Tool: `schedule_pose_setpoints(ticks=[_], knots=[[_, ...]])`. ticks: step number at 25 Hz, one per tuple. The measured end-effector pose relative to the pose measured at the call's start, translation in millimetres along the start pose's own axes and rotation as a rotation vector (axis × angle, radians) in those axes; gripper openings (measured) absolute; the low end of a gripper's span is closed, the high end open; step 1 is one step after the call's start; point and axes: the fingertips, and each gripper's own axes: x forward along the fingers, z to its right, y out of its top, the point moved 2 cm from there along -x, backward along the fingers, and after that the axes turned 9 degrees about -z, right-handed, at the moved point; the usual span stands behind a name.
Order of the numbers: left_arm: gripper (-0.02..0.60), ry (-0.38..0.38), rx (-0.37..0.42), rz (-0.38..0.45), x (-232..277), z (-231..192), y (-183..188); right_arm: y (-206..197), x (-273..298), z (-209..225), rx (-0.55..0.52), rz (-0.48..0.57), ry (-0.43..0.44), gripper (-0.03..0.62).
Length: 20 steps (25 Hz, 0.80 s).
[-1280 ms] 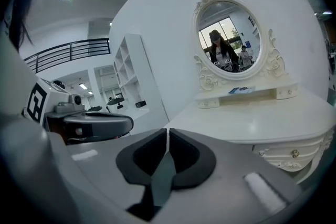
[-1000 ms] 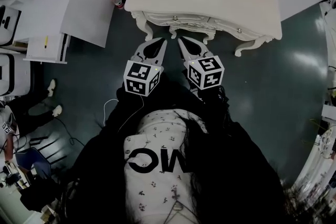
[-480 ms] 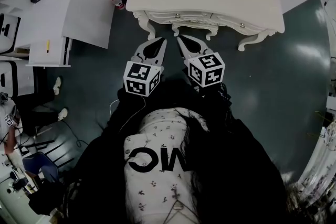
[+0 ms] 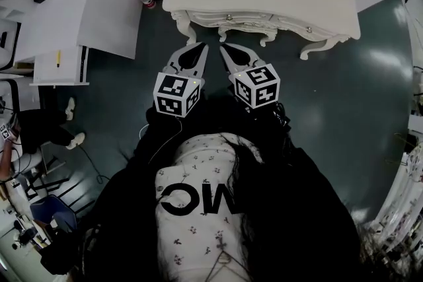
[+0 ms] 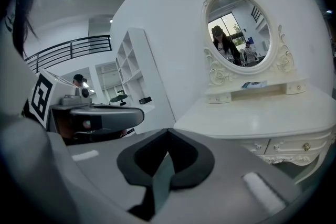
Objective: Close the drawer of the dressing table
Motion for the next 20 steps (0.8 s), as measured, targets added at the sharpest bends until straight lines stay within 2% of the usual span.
schedule_pose_setpoints(ticks=[20], knots=[[0.0,-0.034,0.001,0.011,-4.0,-17.6,2.2,3.1,16.7,-12.1,-0.025,-0.022,-0.025,0.008]])
